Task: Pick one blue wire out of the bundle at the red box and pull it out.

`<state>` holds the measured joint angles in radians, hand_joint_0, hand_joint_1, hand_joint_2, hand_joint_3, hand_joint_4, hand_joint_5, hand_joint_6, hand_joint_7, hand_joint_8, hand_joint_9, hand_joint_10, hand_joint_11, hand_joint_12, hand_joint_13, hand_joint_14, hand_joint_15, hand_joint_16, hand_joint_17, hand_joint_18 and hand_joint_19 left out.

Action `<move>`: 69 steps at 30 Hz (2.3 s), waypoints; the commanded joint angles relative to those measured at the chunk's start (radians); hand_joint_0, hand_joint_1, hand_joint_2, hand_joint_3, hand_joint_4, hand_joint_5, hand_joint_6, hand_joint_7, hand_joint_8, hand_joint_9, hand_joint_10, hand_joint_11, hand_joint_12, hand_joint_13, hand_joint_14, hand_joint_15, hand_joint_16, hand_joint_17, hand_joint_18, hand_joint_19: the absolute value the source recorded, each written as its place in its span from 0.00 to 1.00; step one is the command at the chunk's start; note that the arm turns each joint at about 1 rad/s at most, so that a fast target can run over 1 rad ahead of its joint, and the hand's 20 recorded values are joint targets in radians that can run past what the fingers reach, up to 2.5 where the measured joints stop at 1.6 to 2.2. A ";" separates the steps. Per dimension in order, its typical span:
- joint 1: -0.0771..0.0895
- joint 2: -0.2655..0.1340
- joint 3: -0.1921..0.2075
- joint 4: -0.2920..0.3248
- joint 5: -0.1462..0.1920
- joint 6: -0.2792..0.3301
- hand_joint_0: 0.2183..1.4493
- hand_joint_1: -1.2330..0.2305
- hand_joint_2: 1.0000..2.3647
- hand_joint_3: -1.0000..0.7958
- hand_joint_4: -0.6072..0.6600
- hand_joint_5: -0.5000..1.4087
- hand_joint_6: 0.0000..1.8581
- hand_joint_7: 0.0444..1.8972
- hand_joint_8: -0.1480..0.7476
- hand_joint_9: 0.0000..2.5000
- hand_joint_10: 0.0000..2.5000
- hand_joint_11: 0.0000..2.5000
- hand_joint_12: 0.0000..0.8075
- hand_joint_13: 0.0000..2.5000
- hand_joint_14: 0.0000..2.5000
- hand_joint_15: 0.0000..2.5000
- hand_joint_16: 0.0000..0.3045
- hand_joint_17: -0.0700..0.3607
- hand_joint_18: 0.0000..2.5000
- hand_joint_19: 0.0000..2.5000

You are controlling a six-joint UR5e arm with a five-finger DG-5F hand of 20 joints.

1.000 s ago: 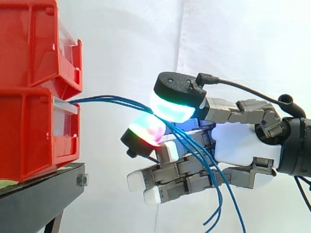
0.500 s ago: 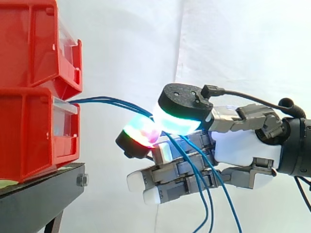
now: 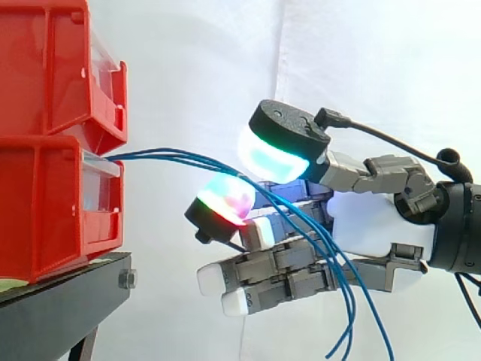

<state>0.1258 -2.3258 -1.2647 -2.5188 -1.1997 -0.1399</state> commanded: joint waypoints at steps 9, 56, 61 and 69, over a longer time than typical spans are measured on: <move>0.000 -0.001 0.001 -0.011 0.000 0.000 0.32 0.35 0.01 0.38 0.62 0.19 0.47 0.63 0.53 0.46 0.01 0.35 0.48 0.33 0.01 0.17 0.19 0.47 0.26 0.15; 0.000 0.000 -0.001 -0.018 0.000 0.005 0.33 0.26 0.01 0.46 0.68 0.18 0.44 0.59 0.49 0.38 0.01 0.30 0.47 0.29 0.01 0.17 0.20 0.48 0.21 0.14; 0.000 -0.001 -0.001 -0.021 -0.001 0.009 0.33 0.28 0.00 0.49 0.77 0.20 0.39 0.61 0.53 0.40 0.01 0.25 0.52 0.31 0.01 0.16 0.23 0.53 0.24 0.13; 0.003 0.000 0.001 -0.018 -0.003 0.026 0.40 0.27 0.01 0.44 0.77 0.21 0.31 0.70 0.49 0.40 0.01 0.27 0.48 0.30 0.01 0.17 0.20 0.49 0.21 0.13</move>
<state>0.1275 -2.3257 -1.2653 -2.5386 -1.2020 -0.1178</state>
